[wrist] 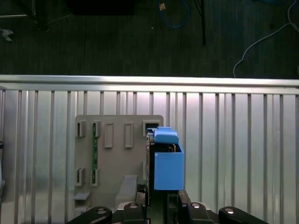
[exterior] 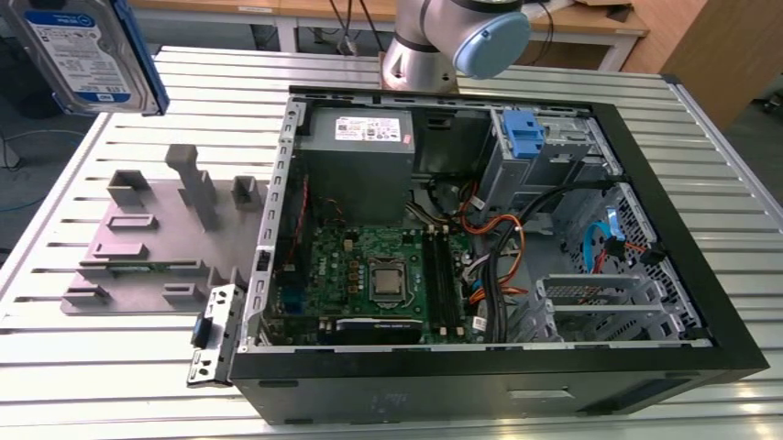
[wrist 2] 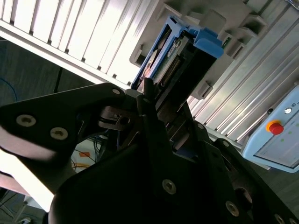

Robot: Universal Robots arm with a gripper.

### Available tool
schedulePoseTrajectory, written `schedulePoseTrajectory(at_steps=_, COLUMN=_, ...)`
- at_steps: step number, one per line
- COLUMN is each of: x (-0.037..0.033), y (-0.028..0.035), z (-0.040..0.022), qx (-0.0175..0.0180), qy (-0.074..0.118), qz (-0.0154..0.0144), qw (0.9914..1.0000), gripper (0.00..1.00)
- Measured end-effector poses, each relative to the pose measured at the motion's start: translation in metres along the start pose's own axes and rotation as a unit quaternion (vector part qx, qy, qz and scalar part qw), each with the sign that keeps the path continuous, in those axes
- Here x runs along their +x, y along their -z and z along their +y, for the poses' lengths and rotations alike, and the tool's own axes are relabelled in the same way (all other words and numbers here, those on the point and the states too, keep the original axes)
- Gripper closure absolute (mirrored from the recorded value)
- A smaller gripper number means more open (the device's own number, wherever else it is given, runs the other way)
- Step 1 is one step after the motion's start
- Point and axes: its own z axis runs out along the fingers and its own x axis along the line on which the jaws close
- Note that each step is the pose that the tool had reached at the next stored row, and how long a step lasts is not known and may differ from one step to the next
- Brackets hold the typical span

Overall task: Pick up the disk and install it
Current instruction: 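Pick up the disk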

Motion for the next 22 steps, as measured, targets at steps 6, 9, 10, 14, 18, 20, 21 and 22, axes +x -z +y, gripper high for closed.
schedulePoseTrajectory(at_steps=6, x=-0.0001, y=0.0011, z=0.0000, qx=0.0000, qy=0.000, qz=0.0000, qw=1.00000, gripper=0.65)
schedulePoseTrajectory(at_steps=9, x=-0.0001, y=0.0013, z=0.0000, qx=0.0000, qy=0.000, qz=0.0000, qw=1.00000, gripper=0.65)
schedulePoseTrajectory(at_steps=10, x=-0.0001, y=0.0013, z=0.0000, qx=0.0000, qy=0.000, qz=0.0000, qw=1.00000, gripper=0.65)
schedulePoseTrajectory(at_steps=14, x=-0.0001, y=0.0015, z=0.0000, qx=0.0000, qy=0.000, qz=0.0000, qw=1.00000, gripper=0.65)
schedulePoseTrajectory(at_steps=18, x=-0.0002, y=0.0050, z=0.0001, qx=0.0000, qy=0.000, qz=0.0000, qw=1.00000, gripper=0.65)
schedulePoseTrajectory(at_steps=20, x=-0.0002, y=0.0074, z=0.0001, qx=0.0000, qy=0.000, qz=0.0000, qw=1.00000, gripper=0.65)
schedulePoseTrajectory(at_steps=21, x=-0.0003, y=0.0088, z=0.0001, qx=0.0000, qy=0.000, qz=0.0000, qw=1.00000, gripper=0.65)
schedulePoseTrajectory(at_steps=22, x=-0.0003, y=0.0102, z=0.0001, qx=0.0000, qy=0.000, qz=0.0000, qw=1.00000, gripper=0.65)
